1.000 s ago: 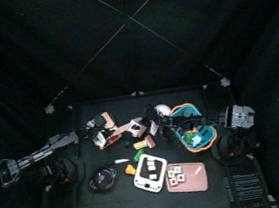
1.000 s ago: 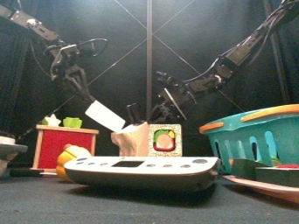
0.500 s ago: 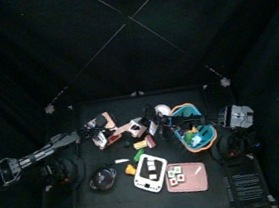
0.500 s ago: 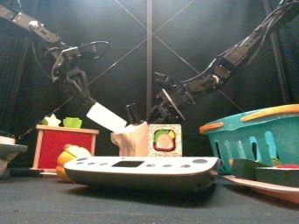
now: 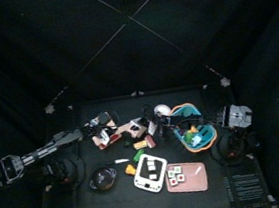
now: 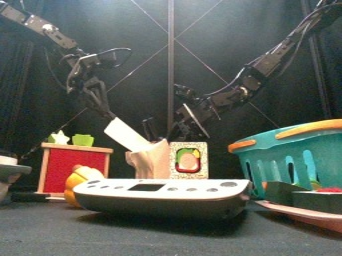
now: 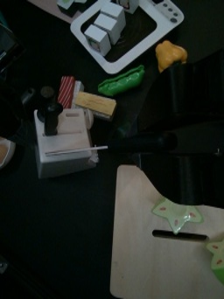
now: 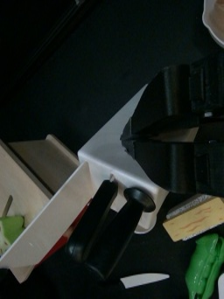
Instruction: Place cleaver in holder
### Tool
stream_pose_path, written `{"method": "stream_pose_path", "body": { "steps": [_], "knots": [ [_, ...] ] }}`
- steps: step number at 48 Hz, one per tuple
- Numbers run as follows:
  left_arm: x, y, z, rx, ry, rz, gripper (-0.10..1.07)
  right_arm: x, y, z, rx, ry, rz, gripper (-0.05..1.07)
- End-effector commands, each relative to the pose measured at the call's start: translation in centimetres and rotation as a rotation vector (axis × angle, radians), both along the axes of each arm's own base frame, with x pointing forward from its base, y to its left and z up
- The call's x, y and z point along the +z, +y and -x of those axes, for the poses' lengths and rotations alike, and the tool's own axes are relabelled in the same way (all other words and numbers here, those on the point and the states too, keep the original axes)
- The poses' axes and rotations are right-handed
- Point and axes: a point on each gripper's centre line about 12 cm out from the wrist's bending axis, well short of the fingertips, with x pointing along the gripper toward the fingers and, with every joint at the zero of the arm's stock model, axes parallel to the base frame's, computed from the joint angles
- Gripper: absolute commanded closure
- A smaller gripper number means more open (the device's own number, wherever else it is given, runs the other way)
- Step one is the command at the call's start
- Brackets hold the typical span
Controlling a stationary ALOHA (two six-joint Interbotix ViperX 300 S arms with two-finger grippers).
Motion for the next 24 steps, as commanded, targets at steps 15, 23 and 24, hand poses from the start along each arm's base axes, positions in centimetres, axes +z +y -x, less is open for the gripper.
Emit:
{"method": "stream_pose_path", "body": {
  "steps": [15,23,24],
  "knots": [
    [1.3,1.0,-1.7,-0.001,-0.006,-0.009,0.57,1.6,-0.2,-0.3,-0.002,-0.038,0.016,0.65],
    [1.8,1.2,-2.1,-0.001,0.020,0.004,0.57,1.5,-0.3,-0.5,0.001,-0.038,0.020,0.65],
    [1.8,1.3,-2.1,-0.002,0.024,0.005,0.57,1.4,-0.3,-0.6,0.002,-0.036,0.020,0.65]
  ]
}}
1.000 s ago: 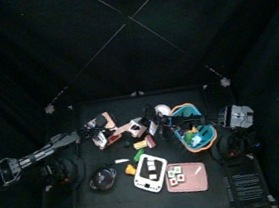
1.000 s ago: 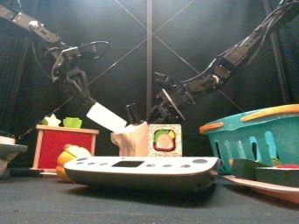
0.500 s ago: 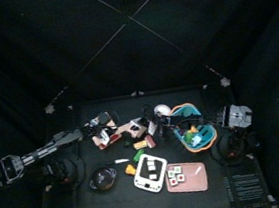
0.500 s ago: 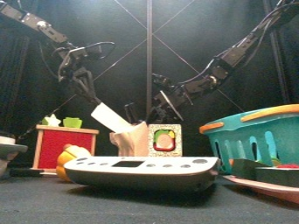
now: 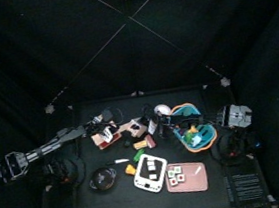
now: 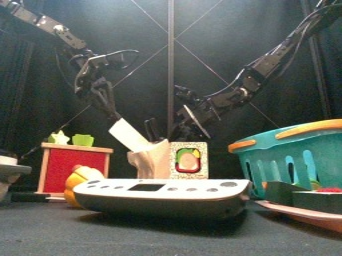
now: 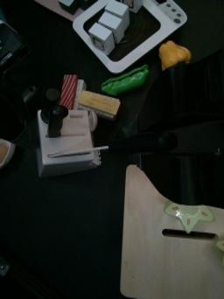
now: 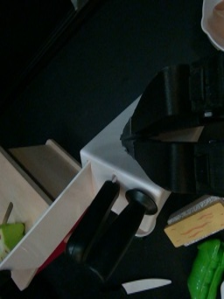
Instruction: Place cleaver in holder
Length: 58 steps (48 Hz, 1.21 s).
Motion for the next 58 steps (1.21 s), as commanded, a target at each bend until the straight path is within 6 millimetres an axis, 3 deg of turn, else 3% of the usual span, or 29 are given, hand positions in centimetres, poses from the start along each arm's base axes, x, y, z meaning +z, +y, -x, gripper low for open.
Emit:
{"method": "stream_pose_path", "body": {
  "steps": [1,32,36,54,58],
  "knots": [
    [1.3,0.5,-0.7,-0.001,-0.017,-0.015,0.57,1.7,-0.2,-0.6,0.006,-0.041,0.024,0.65],
    [0.9,1.8,-2.8,0.003,0.012,-0.007,0.56,1.1,-0.4,-1.4,0.017,-0.024,0.029,0.65],
    [0.8,2.0,-2.9,0.006,0.009,-0.012,0.51,1.0,-0.4,-1.3,0.014,-0.018,0.027,0.65],
    [1.1,2.2,-3.4,0.008,-0.037,-0.036,0.10,0.9,-0.4,-1.3,0.015,-0.011,0.024,0.65],
    [1.1,2.2,-3.5,0.007,-0.041,-0.038,0.06,0.9,-0.4,-1.3,0.013,-0.010,0.024,0.65]
  ]
}}
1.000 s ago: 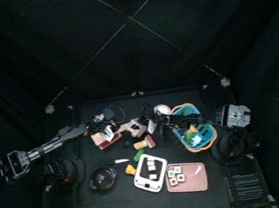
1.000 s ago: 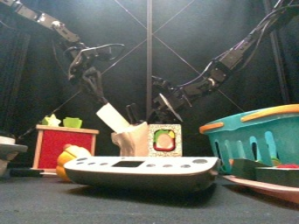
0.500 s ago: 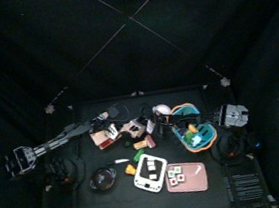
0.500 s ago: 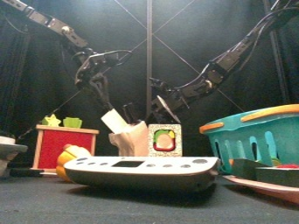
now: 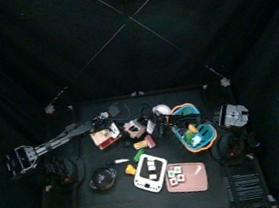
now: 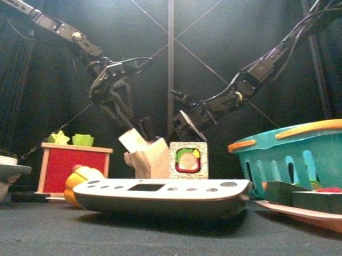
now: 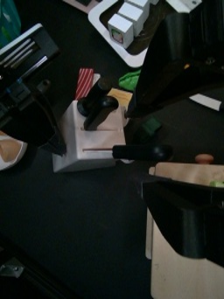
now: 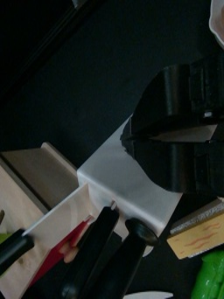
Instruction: Place cleaver in holder
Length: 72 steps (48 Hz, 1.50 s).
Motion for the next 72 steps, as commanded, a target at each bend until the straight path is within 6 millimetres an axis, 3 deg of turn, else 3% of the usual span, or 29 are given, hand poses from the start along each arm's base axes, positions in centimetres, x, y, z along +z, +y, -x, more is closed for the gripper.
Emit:
{"method": "stream_pose_path", "body": {
  "steps": [1,24,40,57,63,72],
  "knots": [
    [1.4,0.3,-0.4,0.002,-0.041,-0.024,0.05,1.7,0.0,-0.4,0.003,-0.039,0.018,0.65],
    [2.1,0.1,-0.2,0.006,-0.088,-0.043,0.05,1.5,0.0,-0.2,0.001,-0.019,0.015,0.65],
    [3.0,-2.2,1.7,-0.027,-0.211,-0.098,0.05,3.4,0.3,1.3,0.002,-0.016,0.038,0.65],
    [2.0,-5.5,3.9,-0.097,-0.333,-0.145,0.05,6.9,1.1,3.5,-0.009,-0.026,0.055,0.65],
    [1.1,-6.3,4.9,-0.111,-0.339,-0.145,0.05,6.9,2.2,4.8,-0.023,0.065,0.004,0.65],
    [-0.7,-8.3,5.6,-0.177,-0.332,-0.140,0.05,6.7,6.3,5.6,0.029,0.205,-0.075,0.65]
  ]
}}
